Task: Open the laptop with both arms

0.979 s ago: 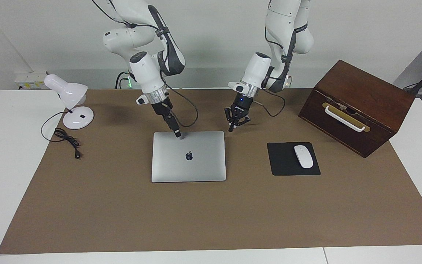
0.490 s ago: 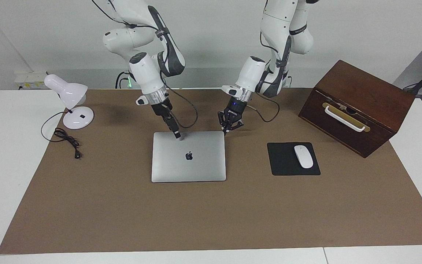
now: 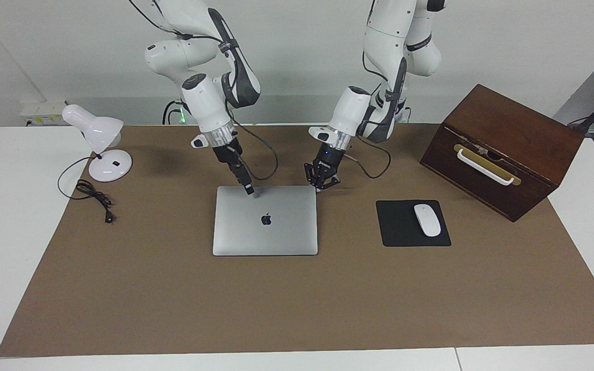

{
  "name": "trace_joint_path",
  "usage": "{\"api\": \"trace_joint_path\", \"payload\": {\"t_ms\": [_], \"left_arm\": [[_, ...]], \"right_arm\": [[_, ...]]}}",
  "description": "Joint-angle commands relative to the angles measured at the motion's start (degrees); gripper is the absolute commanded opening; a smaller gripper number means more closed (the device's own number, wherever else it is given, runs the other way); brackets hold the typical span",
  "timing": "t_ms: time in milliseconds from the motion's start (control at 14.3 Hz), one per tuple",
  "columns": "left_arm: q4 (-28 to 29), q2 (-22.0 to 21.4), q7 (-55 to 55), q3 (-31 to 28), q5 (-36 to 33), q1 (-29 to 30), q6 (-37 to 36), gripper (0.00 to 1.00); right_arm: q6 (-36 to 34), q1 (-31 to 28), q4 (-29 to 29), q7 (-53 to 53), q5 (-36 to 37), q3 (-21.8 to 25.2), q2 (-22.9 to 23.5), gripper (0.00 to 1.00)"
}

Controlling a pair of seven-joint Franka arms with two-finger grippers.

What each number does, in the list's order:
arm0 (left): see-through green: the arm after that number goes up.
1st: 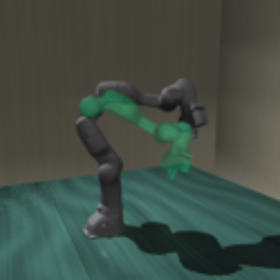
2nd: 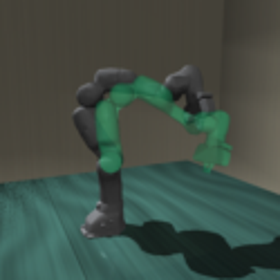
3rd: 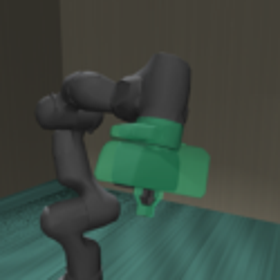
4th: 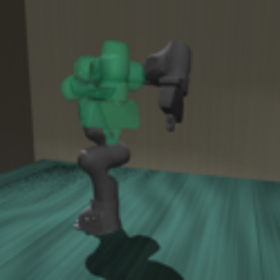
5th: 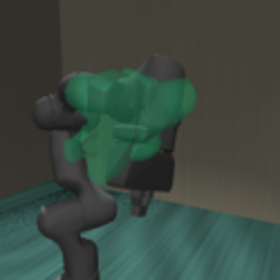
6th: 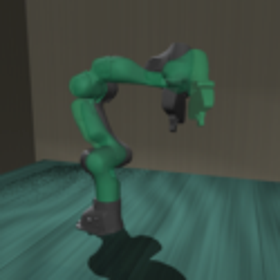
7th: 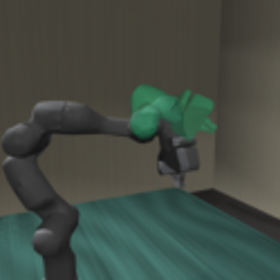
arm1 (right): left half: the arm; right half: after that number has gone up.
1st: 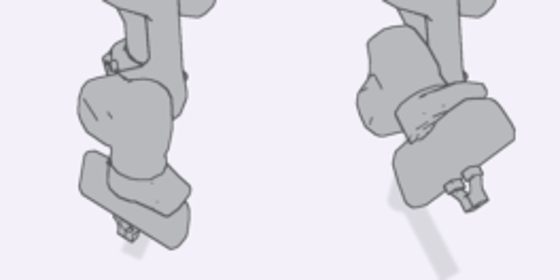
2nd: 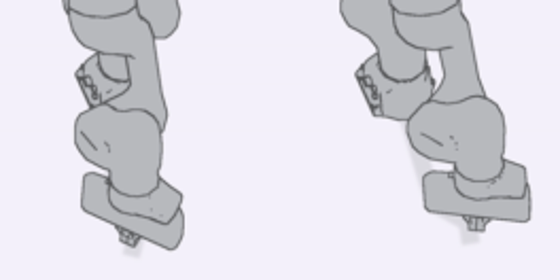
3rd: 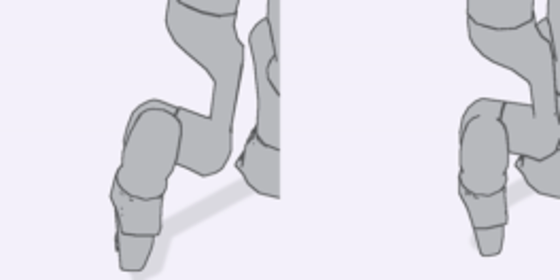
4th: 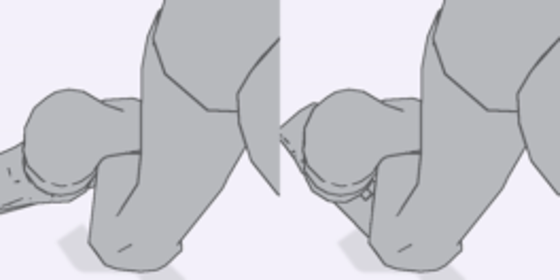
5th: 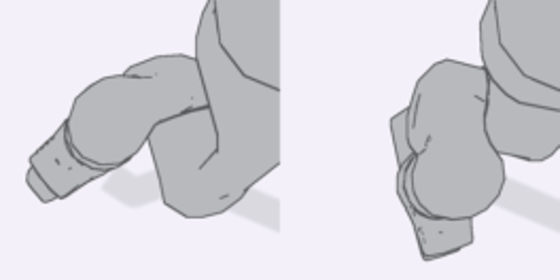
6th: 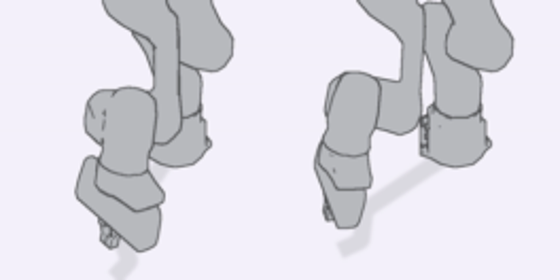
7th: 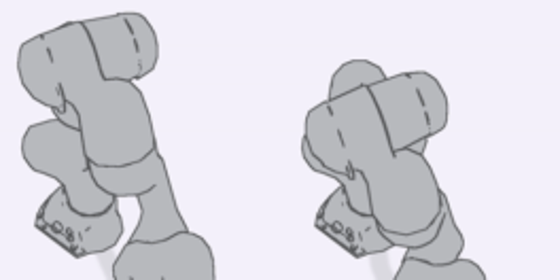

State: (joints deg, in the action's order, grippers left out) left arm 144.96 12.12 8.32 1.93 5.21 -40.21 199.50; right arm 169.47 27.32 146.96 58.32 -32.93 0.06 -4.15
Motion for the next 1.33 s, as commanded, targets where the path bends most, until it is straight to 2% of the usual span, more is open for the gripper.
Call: {"api": "trace_joint_path", "payload": {"t_ms": [0, 769, 1259], "left_arm": [[-2.5, 2.6, 1.4, -0.9, 0.0, -0.4, 1.2, 0.00], [-0.2, 1.4, 1.3, -0.9, -0.1, -0.3, 1.3, 0.00], [-1.2, 2.1, 1.3, -0.9, -0.1, -0.3, 1.2, 0.00]], "right_arm": [[1.1, -0.3, -0.5, -1.0, -1.6, -0.2, 0.6, 1.00], [1.2, -1.4, -1.9, -1.2, -1.6, -0.2, 1.5, 1.00], [1.3, -1.4, -1.9, -1.8, -1.6, -0.2, 1.6, 1.00]]}}
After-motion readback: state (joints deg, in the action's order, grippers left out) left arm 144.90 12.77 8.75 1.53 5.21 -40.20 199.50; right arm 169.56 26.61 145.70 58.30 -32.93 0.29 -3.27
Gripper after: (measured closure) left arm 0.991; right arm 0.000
